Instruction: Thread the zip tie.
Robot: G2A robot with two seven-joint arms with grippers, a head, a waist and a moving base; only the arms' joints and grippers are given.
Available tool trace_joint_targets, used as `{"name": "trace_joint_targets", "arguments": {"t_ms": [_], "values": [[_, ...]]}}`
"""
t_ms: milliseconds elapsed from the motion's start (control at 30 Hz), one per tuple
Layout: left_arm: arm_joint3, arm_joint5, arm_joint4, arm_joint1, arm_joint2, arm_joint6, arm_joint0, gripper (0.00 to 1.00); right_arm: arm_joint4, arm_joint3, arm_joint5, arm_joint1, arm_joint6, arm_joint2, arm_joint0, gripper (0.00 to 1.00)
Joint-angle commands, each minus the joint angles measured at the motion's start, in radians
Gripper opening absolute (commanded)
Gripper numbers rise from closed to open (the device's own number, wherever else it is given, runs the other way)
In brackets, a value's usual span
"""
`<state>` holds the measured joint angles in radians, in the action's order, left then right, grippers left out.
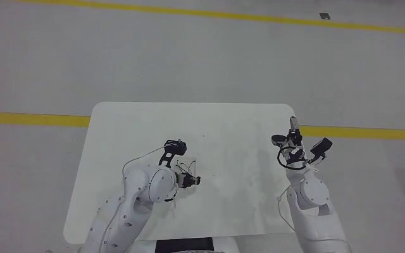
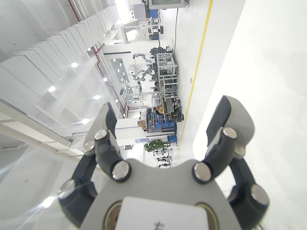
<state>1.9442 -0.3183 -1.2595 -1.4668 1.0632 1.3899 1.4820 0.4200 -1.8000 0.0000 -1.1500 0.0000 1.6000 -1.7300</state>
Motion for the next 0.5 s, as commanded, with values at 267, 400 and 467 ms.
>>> {"name": "trace_joint_targets", "arguments": {"t_ms": [267,400,467], "values": [[-0.001,0.0,0.0,0.0,0.0,0.0,0.0,1.0,0.0,0.0,0.0,0.0,0.0,0.0,0.0,1.0],[-0.001,-0.012,-0.004,-0.001,-0.012,-0.025,-0.004,1.0,0.0,0.0,0.0,0.0,0.0,0.0,0.0,1.0],[0.0,-0.022,-0.033,-0.004,-0.024,-0.027,-0.009,1.0,0.0,0.0,0.0,0.0,0.0,0.0,0.0,1.0]]}}
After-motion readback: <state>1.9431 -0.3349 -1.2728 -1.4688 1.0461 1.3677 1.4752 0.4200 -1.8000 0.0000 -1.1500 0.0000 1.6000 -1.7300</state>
